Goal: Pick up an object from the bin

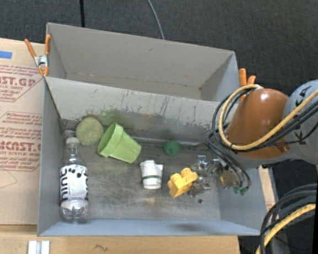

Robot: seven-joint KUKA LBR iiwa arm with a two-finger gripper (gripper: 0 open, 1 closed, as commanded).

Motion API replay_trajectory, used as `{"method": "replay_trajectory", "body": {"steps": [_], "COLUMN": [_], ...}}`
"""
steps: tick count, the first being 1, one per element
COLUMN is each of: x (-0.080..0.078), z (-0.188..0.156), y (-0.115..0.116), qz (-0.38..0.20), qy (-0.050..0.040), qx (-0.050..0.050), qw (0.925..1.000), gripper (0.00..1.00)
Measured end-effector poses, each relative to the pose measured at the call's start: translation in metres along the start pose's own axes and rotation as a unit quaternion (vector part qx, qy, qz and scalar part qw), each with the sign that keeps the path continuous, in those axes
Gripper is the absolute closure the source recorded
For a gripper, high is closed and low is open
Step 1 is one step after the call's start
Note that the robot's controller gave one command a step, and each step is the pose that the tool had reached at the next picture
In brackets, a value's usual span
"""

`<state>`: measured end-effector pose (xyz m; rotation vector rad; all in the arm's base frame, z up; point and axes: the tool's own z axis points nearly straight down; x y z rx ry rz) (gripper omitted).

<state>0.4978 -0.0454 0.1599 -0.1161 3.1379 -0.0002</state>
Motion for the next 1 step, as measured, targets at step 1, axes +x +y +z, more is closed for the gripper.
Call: {"method": "replay_trajectory", "body": {"steps": [1], "x": [0.0001], "z": [-0.0081], "y": [0.0001], "qz": [0.0], "qy": [0.0007], "qx": [0.0], "qw": [1.0], "gripper": [1.0]}}
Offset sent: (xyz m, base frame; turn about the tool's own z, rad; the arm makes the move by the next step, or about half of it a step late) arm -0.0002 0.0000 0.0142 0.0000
